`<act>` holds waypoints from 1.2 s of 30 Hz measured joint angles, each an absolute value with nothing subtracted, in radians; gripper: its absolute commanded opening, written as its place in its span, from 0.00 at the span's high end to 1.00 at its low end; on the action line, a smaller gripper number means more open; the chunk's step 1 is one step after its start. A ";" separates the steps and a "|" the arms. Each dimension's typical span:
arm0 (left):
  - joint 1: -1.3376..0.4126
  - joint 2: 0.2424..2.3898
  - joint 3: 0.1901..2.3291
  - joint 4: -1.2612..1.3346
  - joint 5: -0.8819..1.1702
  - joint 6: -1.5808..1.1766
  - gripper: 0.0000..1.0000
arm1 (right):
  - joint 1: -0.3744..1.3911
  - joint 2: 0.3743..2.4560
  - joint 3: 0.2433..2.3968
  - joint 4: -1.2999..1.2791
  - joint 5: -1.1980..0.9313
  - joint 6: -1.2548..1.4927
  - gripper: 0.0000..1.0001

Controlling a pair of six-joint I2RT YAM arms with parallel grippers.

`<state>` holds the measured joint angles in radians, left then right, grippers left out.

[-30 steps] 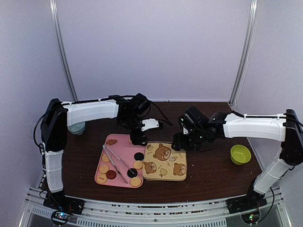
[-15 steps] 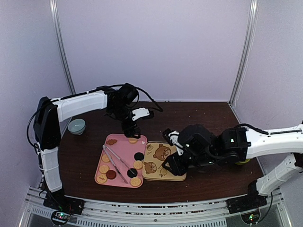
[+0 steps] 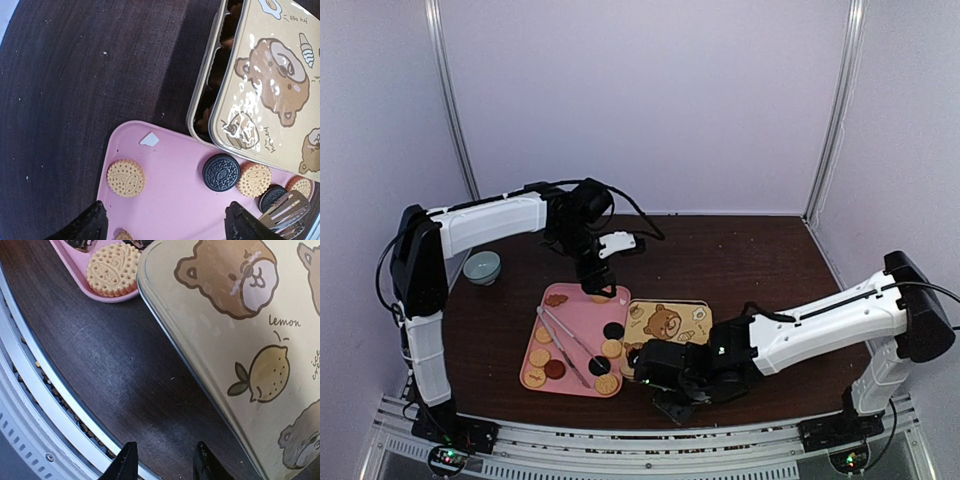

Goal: Pack the cookies
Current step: Adjust the box lid for the packing box, then reset both arms

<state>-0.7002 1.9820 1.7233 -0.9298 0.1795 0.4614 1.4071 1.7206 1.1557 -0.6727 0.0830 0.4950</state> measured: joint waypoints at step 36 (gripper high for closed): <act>-0.693 1.940 1.629 -0.962 0.237 0.440 0.16 | 1.122 1.519 1.079 -0.390 -0.057 0.527 0.43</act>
